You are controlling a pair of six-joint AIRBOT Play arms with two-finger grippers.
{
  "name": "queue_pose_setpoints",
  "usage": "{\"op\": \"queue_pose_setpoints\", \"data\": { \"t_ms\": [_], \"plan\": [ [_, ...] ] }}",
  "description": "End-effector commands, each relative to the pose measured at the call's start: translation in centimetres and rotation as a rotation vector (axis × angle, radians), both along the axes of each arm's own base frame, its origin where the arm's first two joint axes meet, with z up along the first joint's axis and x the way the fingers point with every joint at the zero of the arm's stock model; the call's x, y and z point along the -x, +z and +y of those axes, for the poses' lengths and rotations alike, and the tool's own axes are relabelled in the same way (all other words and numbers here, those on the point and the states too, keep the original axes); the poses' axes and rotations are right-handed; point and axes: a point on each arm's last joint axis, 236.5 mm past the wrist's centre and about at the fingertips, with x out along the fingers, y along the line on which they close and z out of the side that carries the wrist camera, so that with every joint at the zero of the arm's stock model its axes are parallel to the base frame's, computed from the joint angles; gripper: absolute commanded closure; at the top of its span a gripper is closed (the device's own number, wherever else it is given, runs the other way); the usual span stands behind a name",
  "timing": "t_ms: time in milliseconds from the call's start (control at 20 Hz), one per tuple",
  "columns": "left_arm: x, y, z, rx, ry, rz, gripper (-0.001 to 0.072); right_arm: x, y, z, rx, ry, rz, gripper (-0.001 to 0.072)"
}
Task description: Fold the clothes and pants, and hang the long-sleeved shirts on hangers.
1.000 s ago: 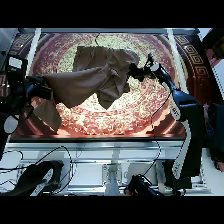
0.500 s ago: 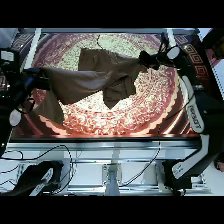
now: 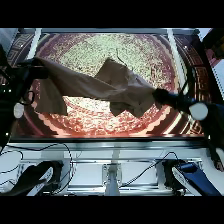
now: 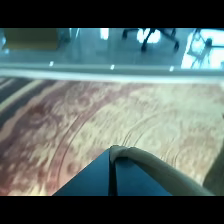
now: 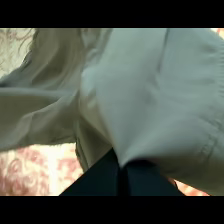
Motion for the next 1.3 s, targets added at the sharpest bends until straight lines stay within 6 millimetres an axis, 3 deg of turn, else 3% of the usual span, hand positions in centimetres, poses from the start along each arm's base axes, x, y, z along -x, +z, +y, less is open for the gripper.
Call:
{"op": "queue_pose_setpoints", "data": {
  "t_ms": [0, 150, 300, 400, 500, 650, 700, 750, 800, 850, 950, 1050, 1150, 1250],
  "plan": [
    [-2.6, -0.2, -0.1, 0.208, 0.010, -0.056, 0.0691, 6.3, -1.6, 2.9, -0.108, 0.051, -0.006, 0.0680],
    [-5.1, -3.1, -0.5, 0.397, 0.041, -0.003, 0.0691, 8.2, -0.8, 7.5, -0.186, 0.148, -0.007, 0.0680],
    [-7.6, -1.5, -3.6, 0.428, -0.016, -0.040, 0.0691, 8.6, -0.1, 13.2, -0.277, 0.233, -0.060, 0.0679],
    [-9.1, 0.9, -5.7, 0.436, -0.060, -0.091, 0.0690, 9.5, -2.0, 16.5, -0.275, 0.292, -0.040, 0.0679],
    [-10.0, 1.7, -7.1, 0.439, -0.087, -0.104, 0.0689, 10.8, -4.6, 18.7, -0.240, 0.347, 0.000, 0.0679],
    [-10.7, -1.3, -7.9, 0.430, -0.087, -0.021, 0.0687, 11.3, -6.8, 19.6, -0.205, 0.365, 0.032, 0.0659],
    [-10.9, -2.8, -8.1, 0.425, -0.085, 0.026, 0.0668, 10.9, -6.6, 19.4, -0.204, 0.357, 0.019, 0.0551],
    [-10.9, -4.2, -8.3, 0.419, -0.085, 0.076, 0.0439, 10.4, -6.2, 19.2, -0.207, 0.349, 0.002, 0.0300],
    [-10.7, -5.2, -8.5, 0.413, -0.084, 0.120, 0.0085, 9.8, -5.7, 18.8, -0.207, 0.342, -0.018, 0.0174],
    [-10.6, -6.1, -8.3, 0.405, -0.080, 0.158, 0.0004, 9.2, -5.1, 18.3, -0.204, 0.331, -0.033, 0.0174],
    [-9.7, -8.0, -7.6, 0.388, -0.066, 0.261, -0.0003, 6.8, -3.1, 16.4, -0.197, 0.284, -0.099, 0.0183],
    [-8.6, -9.0, -6.3, 0.384, -0.041, 0.344, -0.0002, 3.9, -0.9, 12.3, -0.197, 0.169, -0.149, 0.0184],
    [-7.0, -8.4, -3.7, 0.376, -0.001, 0.391, -0.0001, 1.4, -0.1, 5.9, -0.140, 0.025, -0.167, 0.0189],
    [-4.9, -7.7, -1.0, 0.346, 0.044, 0.438, 0.0004, 0.9, -2.0, -1.1, -0.009, -0.090, -0.096, 0.0205]
  ]
}}
